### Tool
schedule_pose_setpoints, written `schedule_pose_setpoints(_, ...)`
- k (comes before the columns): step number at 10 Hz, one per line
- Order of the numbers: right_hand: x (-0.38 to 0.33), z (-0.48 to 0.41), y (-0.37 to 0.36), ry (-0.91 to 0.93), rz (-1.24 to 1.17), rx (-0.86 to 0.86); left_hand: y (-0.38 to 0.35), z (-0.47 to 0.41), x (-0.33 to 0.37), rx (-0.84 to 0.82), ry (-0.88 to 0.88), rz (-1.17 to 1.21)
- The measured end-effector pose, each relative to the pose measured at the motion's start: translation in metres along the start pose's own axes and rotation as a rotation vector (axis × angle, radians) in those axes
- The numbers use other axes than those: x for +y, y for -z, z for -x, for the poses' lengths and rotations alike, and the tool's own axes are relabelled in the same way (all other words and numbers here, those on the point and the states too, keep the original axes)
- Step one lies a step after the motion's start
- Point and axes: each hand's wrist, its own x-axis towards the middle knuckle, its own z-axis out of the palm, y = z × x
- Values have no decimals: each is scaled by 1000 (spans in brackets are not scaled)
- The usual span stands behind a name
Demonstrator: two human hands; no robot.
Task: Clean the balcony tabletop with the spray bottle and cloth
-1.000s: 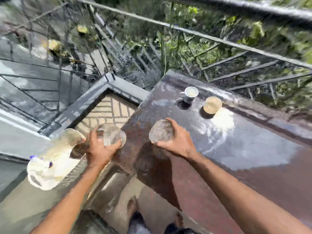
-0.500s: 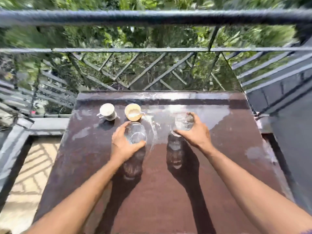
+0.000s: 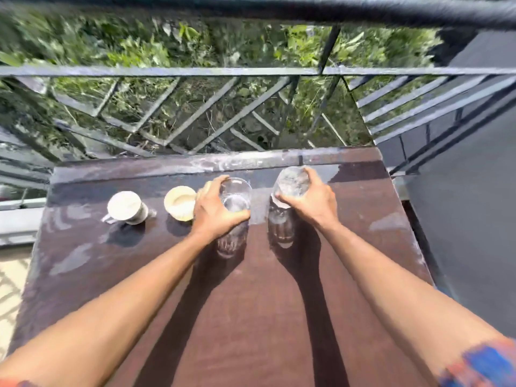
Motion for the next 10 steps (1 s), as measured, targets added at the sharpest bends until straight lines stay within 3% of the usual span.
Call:
schedule_pose_setpoints(5,-5,-7,-12,10,2,21,-3,-28,-4,-85,-21,-10)
schedule_pose_setpoints(8,-13,-4,2,-54,14,-113,0,-28,-3,-150,6,-10)
schedule_pose_setpoints(10,-10,5,20,-64,77,-91,10,-9,-7,-38,-30,33)
